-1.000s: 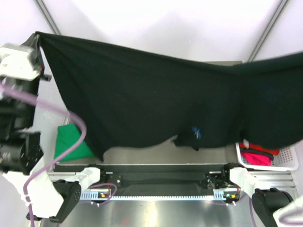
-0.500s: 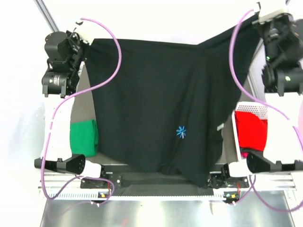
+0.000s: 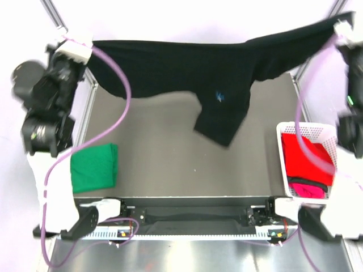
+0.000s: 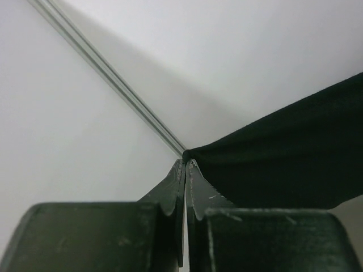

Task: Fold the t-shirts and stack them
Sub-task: Flatten the tshirt out

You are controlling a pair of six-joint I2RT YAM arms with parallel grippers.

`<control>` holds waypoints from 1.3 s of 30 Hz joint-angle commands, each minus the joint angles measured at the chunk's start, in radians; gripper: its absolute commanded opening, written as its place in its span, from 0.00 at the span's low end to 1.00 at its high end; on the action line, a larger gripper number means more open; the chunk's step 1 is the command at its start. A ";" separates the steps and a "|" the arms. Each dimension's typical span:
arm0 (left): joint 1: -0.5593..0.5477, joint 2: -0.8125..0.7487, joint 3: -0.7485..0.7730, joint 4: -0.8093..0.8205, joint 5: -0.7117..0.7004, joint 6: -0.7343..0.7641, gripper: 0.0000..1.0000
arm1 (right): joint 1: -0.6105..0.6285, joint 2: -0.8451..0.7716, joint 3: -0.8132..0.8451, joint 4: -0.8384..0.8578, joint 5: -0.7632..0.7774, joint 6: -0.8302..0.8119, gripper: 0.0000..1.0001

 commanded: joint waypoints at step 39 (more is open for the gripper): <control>0.007 0.076 -0.853 0.438 -0.042 0.041 0.00 | 0.079 0.233 -0.818 0.447 0.009 -0.113 0.00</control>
